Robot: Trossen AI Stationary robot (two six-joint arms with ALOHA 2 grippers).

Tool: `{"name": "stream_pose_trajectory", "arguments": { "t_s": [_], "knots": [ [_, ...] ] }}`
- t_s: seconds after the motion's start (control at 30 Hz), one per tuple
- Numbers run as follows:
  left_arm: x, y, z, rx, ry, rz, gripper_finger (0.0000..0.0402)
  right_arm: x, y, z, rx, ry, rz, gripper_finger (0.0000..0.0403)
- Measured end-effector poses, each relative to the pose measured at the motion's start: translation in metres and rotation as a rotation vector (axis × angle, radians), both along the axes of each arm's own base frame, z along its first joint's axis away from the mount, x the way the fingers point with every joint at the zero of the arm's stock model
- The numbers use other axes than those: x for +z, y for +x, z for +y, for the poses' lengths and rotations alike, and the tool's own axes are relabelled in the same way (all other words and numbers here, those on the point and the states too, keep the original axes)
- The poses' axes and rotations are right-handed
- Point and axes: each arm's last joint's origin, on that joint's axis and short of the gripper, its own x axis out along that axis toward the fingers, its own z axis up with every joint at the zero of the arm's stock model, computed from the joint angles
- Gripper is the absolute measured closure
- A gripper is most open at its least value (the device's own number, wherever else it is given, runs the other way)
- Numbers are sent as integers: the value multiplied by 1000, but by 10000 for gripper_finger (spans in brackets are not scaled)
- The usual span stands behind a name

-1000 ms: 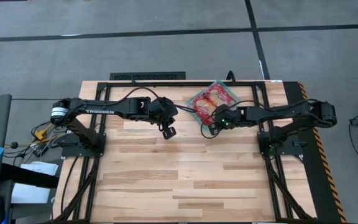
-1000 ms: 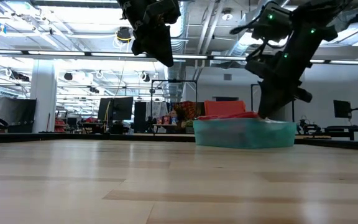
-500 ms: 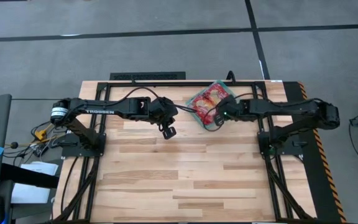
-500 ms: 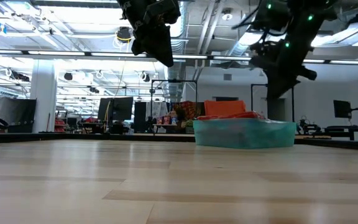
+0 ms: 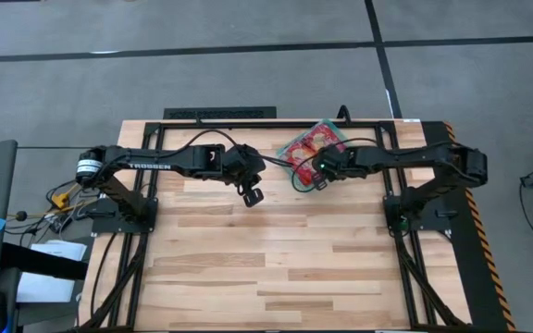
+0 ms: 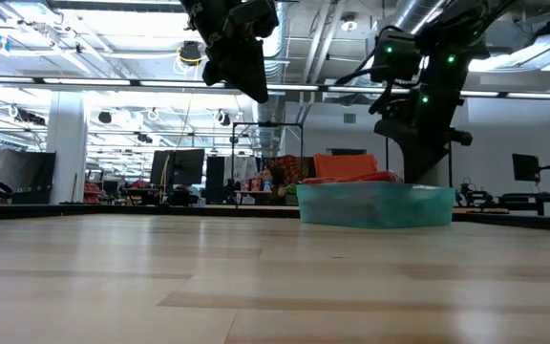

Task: Sort popcorn bags into baskets
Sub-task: Put the red popcorn bag into the green bin

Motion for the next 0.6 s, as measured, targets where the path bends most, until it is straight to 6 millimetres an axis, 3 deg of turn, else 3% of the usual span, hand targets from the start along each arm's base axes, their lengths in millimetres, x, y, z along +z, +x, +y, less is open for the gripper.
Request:
{"name": "stream_pose_trajectory", "arguments": {
  "t_s": [0.2,0.5,0.6],
  "knots": [
    [0,0,0,0,0,1,401,6,12,10,63,10,-21,347],
    [2,2,1,14,9,-37,401,45,33,15,183,-63,-127,347],
    [5,2,1,16,8,-56,401,58,44,9,255,-93,-237,347]
  ]
}}
